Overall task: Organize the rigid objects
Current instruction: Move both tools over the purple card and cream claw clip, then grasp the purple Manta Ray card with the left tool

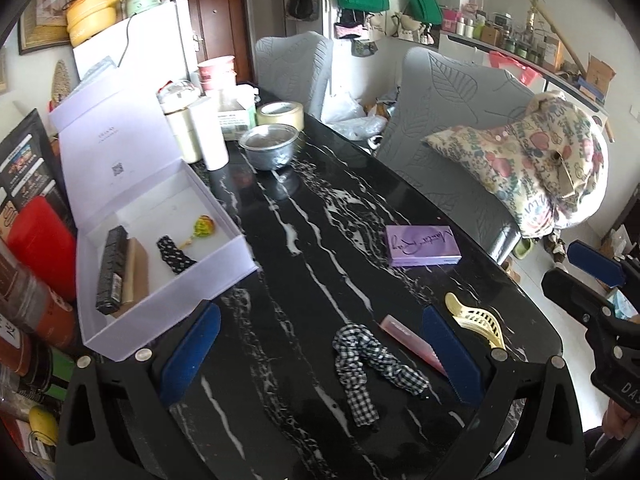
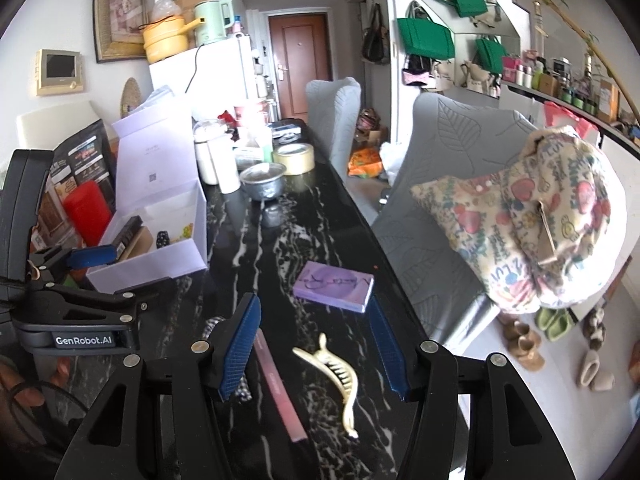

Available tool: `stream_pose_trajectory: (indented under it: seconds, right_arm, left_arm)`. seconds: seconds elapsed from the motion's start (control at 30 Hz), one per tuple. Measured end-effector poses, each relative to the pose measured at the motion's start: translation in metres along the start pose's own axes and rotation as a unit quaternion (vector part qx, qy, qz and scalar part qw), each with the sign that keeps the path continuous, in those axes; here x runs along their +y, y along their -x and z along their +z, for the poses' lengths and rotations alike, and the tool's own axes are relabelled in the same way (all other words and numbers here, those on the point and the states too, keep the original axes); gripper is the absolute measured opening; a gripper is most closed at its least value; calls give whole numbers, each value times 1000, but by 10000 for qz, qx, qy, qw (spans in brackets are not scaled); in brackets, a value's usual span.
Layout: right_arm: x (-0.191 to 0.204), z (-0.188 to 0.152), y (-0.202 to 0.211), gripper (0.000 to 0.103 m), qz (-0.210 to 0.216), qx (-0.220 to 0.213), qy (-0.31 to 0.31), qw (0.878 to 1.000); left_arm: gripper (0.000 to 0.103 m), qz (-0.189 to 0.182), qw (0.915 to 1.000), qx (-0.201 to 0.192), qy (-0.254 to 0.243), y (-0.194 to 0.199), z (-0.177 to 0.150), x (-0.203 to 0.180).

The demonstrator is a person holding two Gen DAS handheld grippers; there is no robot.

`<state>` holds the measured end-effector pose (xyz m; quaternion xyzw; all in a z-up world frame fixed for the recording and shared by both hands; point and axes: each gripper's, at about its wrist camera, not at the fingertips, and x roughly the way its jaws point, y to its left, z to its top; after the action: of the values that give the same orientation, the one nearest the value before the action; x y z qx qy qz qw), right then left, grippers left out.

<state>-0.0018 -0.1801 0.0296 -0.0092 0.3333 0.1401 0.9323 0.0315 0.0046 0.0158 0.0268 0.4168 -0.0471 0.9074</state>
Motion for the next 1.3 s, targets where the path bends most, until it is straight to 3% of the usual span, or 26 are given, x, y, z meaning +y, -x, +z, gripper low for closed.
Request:
stream_pose_trajectory:
  seconds: [0.43, 1.03, 1.3]
  right_arm:
    - [-36, -19, -15, 57, -116, 225, -282, 9993]
    - [-100, -29, -54, 57, -281, 541, -859, 9944]
    - [-116, -29, -68, 57, -283, 669, -971, 9926]
  left_arm:
    - [103, -419, 9986, 289, -113, -40, 21, -38]
    - [103, -863, 9917, 892, -343, -129, 51, -99]
    - [103, -712, 9918, 1001, -361, -157, 55, -111]
